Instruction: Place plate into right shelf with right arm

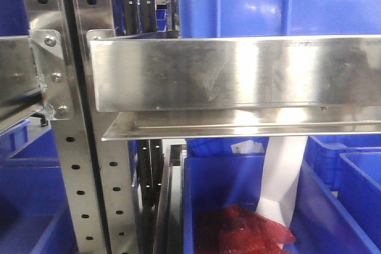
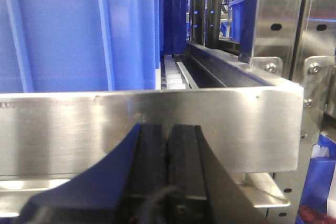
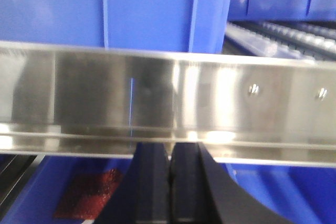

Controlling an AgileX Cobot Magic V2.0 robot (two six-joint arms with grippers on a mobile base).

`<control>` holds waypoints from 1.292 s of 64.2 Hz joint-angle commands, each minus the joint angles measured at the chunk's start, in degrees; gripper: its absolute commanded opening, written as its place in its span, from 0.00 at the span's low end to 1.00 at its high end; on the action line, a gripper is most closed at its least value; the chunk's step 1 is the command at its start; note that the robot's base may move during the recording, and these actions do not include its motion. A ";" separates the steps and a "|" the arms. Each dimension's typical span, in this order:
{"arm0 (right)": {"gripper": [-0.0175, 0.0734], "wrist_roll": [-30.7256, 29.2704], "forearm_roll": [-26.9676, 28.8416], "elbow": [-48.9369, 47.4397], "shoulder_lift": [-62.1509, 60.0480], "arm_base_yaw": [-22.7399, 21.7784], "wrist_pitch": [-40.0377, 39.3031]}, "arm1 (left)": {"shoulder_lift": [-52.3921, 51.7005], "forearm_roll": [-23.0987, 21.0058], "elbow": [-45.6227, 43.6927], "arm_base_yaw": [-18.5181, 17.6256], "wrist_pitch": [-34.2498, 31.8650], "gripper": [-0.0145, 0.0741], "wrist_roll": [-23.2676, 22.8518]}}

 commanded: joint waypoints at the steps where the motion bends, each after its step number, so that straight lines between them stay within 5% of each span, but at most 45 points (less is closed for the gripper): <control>1: 0.25 0.46 -2.24 -0.25 -0.87 -0.32 -6.56 | -0.67 -0.12 0.43 -0.06 -5.09 0.11 -0.14; 83: 0.25 0.46 -2.56 -0.25 -0.87 -0.26 -8.18 | -0.67 -0.12 0.43 -0.06 -5.09 0.11 -0.14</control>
